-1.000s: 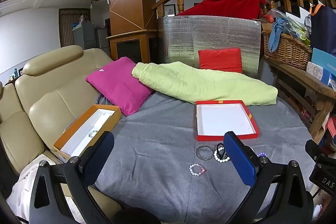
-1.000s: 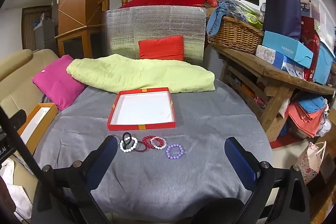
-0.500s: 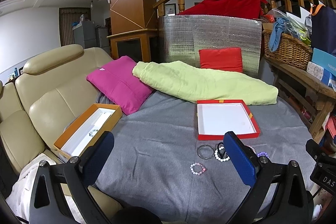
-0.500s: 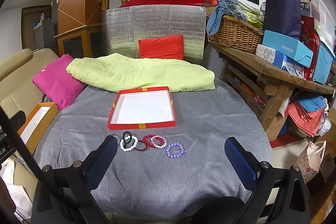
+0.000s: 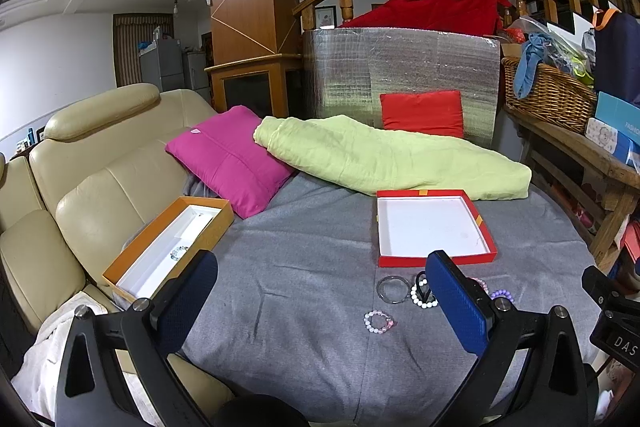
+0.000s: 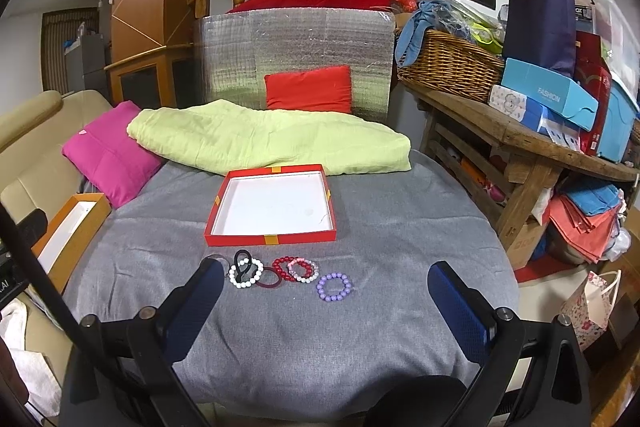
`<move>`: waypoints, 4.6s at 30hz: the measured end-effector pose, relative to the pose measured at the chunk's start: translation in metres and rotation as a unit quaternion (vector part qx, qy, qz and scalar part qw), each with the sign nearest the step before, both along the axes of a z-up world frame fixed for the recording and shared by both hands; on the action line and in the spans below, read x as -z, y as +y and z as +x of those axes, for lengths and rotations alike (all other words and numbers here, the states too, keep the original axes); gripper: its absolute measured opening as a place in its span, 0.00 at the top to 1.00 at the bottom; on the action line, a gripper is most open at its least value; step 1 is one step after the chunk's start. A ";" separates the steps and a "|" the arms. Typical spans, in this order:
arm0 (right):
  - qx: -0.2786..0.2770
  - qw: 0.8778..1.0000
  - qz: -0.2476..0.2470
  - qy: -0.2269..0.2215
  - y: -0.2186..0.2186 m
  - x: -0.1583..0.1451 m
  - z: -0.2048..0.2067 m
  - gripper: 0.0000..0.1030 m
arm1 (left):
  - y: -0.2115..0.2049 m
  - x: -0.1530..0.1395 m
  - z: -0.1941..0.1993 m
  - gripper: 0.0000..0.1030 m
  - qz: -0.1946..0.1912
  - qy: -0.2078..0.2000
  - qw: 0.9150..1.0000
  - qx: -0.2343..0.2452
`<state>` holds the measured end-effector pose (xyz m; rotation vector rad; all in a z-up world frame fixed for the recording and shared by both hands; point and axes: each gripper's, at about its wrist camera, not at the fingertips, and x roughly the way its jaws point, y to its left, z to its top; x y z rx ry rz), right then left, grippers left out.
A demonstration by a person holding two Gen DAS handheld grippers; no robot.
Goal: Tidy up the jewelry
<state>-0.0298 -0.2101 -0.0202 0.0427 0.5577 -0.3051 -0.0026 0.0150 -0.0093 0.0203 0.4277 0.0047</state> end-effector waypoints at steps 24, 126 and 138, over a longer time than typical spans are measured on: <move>-0.021 0.990 0.122 0.063 -0.076 0.079 0.038 0.00 | 0.003 0.093 0.062 0.00 -0.001 0.130 0.991 0.034; -0.115 0.966 0.233 0.006 -0.107 0.151 0.200 0.90 | -0.072 0.143 0.243 0.92 -0.075 0.146 0.968 0.190; -0.119 0.953 0.278 -0.003 -0.113 0.143 0.346 0.90 | -0.114 0.148 0.366 0.92 -0.113 0.160 0.963 0.186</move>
